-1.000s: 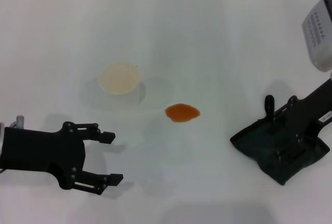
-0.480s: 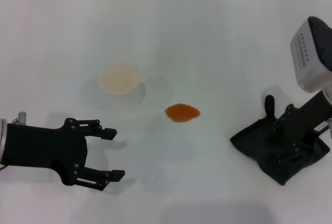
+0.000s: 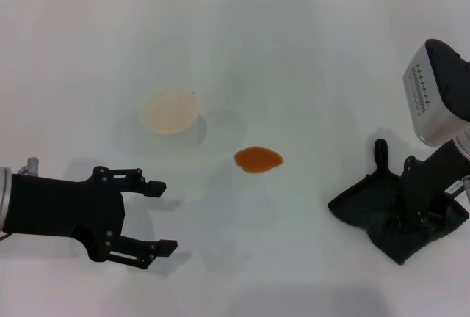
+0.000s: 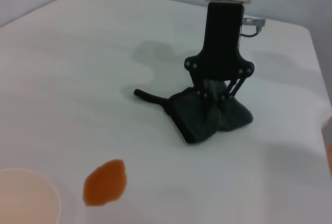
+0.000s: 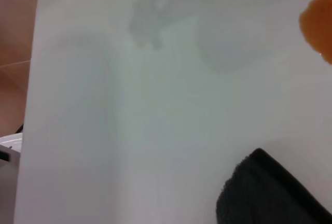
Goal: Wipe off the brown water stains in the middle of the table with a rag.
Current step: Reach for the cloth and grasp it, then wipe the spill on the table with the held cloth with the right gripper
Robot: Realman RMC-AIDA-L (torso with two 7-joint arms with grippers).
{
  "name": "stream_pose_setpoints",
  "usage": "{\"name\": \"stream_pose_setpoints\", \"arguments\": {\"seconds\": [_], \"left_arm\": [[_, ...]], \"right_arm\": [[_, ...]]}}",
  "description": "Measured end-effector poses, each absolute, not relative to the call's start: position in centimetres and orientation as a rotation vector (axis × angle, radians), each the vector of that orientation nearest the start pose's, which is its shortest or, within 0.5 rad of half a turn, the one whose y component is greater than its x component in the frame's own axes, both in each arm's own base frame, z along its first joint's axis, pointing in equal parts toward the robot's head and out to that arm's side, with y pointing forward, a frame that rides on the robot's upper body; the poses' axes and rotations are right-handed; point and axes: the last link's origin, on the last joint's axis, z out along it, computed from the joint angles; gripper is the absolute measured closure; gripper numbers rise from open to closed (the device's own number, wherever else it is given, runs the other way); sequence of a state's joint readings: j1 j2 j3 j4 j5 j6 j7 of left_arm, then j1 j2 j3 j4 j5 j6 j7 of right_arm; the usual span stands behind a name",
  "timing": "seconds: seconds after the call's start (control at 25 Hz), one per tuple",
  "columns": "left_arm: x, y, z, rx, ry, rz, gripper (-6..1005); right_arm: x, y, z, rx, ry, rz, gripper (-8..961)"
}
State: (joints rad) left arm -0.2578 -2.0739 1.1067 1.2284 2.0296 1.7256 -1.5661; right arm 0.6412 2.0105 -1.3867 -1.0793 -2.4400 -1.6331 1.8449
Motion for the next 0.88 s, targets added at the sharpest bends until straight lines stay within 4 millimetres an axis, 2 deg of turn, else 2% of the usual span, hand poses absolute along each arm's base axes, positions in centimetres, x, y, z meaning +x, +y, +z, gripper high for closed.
{"name": "stream_pose_setpoints", "arguments": {"seconds": [0.16, 0.56, 0.6, 0.88], "left_arm": [[-25.0, 26.9, 1.9, -3.031, -0.362, -0.262, 106], [-24.9, 26.9, 1.8, -3.030, -0.365, -0.264, 106], [-24.9, 26.9, 1.8, -3.034, -0.364, -0.266, 106], [-24.8, 26.8, 1.7, -3.038, -0.356, -0.268, 106]], "right_arm": [[21.5, 33.9, -1.1, -3.098, 0.225, -0.632, 861], [19.9, 34.7, -1.3, -3.093, 0.144, -0.531, 872], [19.0, 35.7, -1.6, -3.063, 0.110, -0.471, 872], [16.4, 38.0, -3.6, -3.000, 0.008, -0.401, 873]]}}
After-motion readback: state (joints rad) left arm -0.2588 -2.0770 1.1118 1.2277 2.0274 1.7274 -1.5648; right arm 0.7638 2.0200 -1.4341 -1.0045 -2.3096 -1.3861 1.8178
